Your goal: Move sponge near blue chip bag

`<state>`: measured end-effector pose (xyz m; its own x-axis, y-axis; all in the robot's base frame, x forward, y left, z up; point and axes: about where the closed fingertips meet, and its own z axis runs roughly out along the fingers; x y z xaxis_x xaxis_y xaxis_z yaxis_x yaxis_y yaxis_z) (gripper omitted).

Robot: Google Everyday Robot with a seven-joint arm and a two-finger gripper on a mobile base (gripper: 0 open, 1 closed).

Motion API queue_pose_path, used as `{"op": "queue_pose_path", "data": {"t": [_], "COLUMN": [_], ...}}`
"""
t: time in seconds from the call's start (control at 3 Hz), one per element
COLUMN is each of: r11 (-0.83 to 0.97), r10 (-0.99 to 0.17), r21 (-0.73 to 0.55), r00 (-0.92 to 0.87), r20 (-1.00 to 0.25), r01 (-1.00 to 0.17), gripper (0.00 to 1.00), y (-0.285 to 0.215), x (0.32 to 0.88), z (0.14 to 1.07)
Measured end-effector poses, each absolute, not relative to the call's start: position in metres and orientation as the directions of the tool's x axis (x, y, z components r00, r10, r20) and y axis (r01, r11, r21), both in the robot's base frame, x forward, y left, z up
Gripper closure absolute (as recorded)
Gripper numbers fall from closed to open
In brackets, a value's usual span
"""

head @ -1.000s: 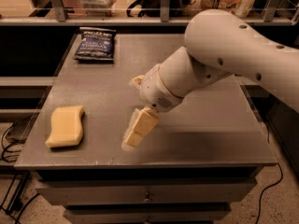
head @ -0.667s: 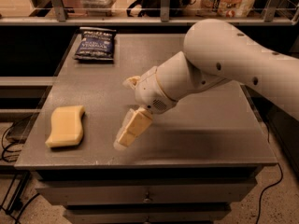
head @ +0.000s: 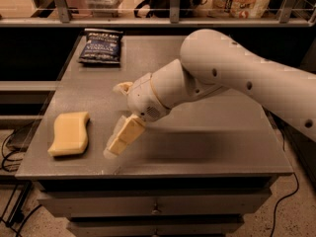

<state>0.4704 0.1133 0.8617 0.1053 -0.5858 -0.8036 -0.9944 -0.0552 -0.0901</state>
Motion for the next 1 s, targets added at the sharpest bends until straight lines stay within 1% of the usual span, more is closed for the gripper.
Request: {"op": "queue_pose_path", "data": {"t": [1.0], "r11": [-0.125], "r10": [-0.502], "r21": [-0.036], "r00": [0.094], "r20": [-0.860], "r01": [-0.992], "gripper": [0.00], "y": [0.166], "x": [0.475], "z": [0.847]}}
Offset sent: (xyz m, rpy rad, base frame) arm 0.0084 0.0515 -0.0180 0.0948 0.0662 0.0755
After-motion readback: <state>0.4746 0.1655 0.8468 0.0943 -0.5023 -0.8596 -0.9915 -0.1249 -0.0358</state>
